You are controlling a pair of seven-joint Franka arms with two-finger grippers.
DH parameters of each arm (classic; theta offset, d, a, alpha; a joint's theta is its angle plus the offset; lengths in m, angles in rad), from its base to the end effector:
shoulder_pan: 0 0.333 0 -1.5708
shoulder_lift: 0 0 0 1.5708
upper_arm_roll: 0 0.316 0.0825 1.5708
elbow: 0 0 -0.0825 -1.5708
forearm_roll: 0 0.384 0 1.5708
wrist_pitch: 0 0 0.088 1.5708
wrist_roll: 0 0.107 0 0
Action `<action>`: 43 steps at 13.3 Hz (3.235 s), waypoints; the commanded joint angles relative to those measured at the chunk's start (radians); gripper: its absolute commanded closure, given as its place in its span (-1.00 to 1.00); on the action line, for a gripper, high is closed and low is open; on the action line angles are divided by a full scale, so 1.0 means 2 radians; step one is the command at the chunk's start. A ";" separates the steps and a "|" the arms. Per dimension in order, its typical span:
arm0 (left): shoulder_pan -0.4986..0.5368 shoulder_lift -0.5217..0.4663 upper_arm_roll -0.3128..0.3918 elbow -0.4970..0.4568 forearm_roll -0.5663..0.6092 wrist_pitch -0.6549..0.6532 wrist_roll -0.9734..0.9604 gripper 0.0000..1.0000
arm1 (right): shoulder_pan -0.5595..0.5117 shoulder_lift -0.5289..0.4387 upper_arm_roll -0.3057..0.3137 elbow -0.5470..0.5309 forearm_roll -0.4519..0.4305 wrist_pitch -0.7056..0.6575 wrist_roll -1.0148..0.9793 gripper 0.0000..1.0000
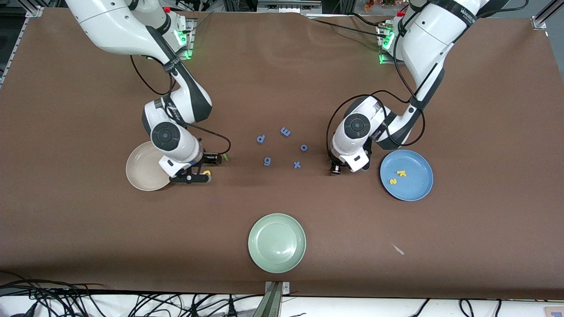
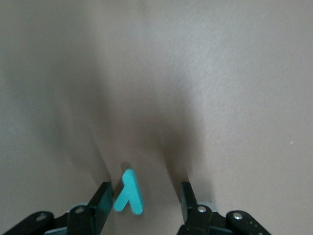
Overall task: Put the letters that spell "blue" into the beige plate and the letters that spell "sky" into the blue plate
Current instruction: 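Reach the right gripper to the yellow u while the left gripper nears y, then grasp the teal y with the left gripper while the right gripper places u, then grasp the green l with the right gripper while the left gripper carries y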
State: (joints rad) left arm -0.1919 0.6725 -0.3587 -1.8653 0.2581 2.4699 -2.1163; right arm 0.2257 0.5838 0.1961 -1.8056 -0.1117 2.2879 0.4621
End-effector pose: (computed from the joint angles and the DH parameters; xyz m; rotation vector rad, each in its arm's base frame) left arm 0.5457 -0.3237 0.1710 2.3661 2.0577 -0.1001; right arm 0.5914 0.2537 0.2180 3.1262 0.0157 -0.1429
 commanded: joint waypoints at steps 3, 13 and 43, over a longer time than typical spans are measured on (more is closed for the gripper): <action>-0.003 -0.010 -0.006 -0.015 -0.014 0.004 -0.006 -0.10 | -0.005 0.035 0.000 0.016 -0.017 0.043 -0.002 -0.71; 0.002 -0.014 -0.005 -0.015 -0.013 -0.002 0.002 0.49 | -0.013 0.055 -0.001 0.012 -0.045 0.082 -0.036 -0.33; 0.002 -0.035 -0.002 0.012 0.013 -0.130 0.510 -0.46 | -0.048 -0.076 0.038 -0.092 -0.037 0.038 -0.009 -0.50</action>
State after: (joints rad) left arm -0.1878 0.6097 -0.3642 -1.8406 0.2711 2.2269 -1.1699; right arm 0.1282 0.3841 0.2207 -2.0588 -0.1876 2.3896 0.3264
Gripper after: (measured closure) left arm 0.176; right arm 0.247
